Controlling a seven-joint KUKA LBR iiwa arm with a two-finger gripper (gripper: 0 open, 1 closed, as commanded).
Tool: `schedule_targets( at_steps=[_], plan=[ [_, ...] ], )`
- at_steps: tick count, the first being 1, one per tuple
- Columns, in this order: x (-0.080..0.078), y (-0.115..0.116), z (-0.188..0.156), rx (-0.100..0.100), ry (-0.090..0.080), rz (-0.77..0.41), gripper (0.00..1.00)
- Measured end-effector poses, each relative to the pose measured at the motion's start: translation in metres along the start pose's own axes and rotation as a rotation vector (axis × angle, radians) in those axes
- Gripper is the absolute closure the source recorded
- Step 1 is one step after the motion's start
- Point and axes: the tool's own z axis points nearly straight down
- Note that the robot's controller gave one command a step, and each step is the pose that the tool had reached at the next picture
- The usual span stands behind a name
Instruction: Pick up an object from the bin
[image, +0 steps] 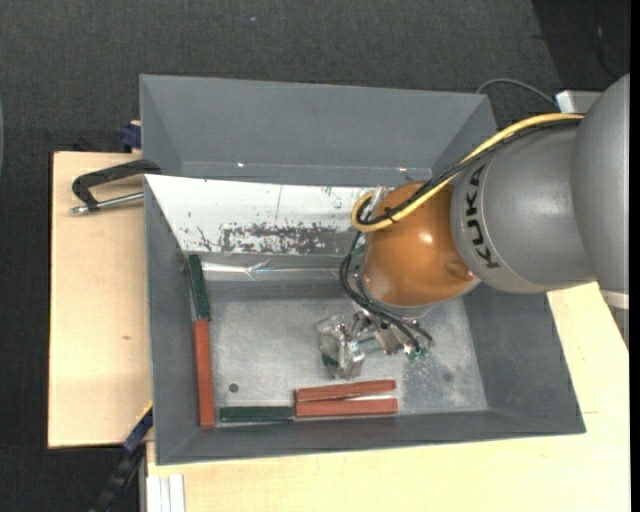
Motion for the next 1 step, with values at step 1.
schedule_targets(
  at_steps=[1],
  plan=[
    [-0.0169, 0.0124, -0.1746, 0.003, -0.009, -0.032, 1.0]
  ],
)
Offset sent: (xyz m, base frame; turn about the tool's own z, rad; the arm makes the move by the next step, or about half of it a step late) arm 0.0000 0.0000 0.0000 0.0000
